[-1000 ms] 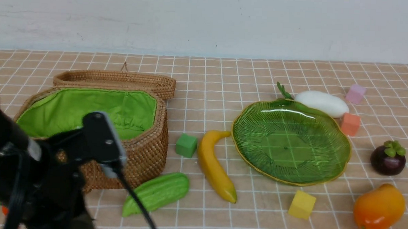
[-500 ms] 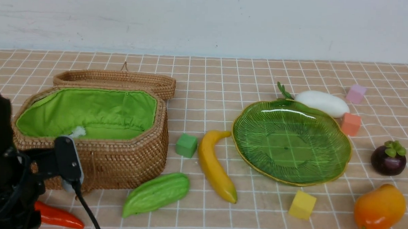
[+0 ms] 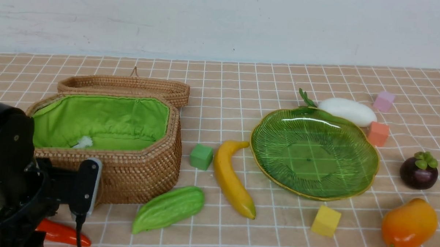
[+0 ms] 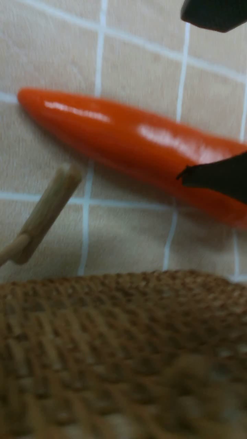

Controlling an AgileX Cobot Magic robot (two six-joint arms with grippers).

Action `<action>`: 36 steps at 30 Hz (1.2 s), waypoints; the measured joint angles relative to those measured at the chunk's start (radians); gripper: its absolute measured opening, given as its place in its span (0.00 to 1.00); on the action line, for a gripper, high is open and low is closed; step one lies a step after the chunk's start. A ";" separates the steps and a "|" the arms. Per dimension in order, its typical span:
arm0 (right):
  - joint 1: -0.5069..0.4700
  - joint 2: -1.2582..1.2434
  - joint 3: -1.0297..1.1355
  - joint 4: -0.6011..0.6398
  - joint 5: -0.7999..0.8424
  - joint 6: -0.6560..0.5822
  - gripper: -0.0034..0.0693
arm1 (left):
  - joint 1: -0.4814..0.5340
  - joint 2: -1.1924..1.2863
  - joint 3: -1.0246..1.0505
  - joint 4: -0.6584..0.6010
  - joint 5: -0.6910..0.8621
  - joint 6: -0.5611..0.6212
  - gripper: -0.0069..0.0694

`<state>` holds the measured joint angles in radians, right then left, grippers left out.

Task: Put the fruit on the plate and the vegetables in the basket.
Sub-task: Use the left arm to grab a carrot and put it into the left basket

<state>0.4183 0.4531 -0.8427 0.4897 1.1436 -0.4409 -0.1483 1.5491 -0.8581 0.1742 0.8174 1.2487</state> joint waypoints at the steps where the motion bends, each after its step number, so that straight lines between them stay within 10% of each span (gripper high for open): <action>1: 0.000 0.000 0.000 0.006 0.000 0.000 0.16 | 0.000 0.010 0.000 0.013 -0.010 0.009 0.78; 15: 0.000 0.000 0.000 0.065 0.000 0.000 0.18 | 0.000 0.142 0.000 0.055 -0.022 -0.005 0.46; 36: 0.000 0.000 0.000 0.073 -0.352 0.042 0.20 | 0.000 -0.240 -0.358 -0.264 0.004 -0.266 0.46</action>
<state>0.4183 0.4531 -0.8427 0.5628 0.7913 -0.3986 -0.1483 1.3087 -1.2161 -0.0902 0.8217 0.9824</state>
